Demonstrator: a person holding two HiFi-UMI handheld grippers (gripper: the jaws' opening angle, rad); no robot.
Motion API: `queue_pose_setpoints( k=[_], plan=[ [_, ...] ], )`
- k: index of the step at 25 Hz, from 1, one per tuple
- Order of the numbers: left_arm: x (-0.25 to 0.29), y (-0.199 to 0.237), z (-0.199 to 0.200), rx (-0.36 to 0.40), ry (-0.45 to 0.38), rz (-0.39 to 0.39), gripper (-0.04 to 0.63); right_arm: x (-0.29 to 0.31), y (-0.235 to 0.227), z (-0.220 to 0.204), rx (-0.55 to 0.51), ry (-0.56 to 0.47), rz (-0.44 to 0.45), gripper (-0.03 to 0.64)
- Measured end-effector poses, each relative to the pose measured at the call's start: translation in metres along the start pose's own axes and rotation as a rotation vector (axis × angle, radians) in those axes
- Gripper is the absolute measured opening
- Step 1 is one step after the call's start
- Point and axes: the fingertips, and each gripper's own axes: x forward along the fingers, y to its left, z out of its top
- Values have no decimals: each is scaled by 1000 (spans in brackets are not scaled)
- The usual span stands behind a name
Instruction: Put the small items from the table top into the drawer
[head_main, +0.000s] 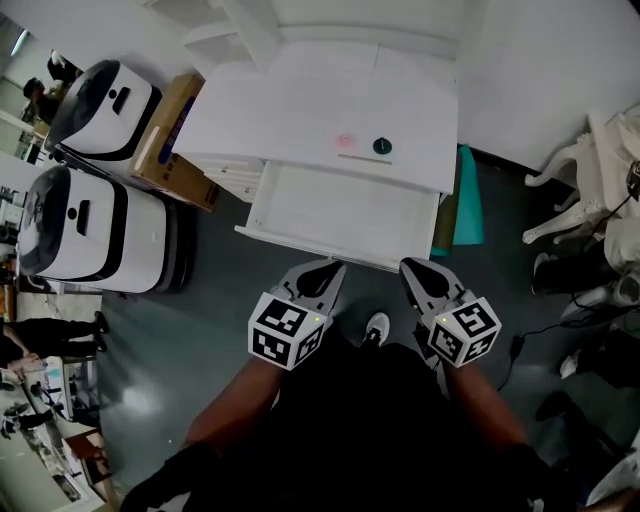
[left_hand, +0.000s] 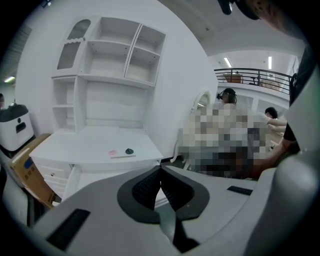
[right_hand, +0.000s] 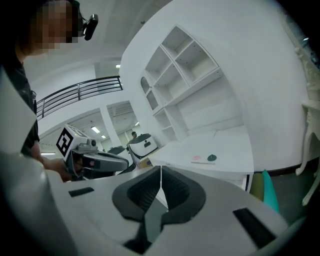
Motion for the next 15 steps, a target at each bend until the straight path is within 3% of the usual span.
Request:
queue_pose_setpoints(
  k=[11,15],
  plan=[
    [14,15,-1,28,31,-33,3,13,-15,-3,5,5,-49,26],
    [18,31,5,29,24,-44,3,27,-14,-1,-40,20,-70,26]
  ],
)
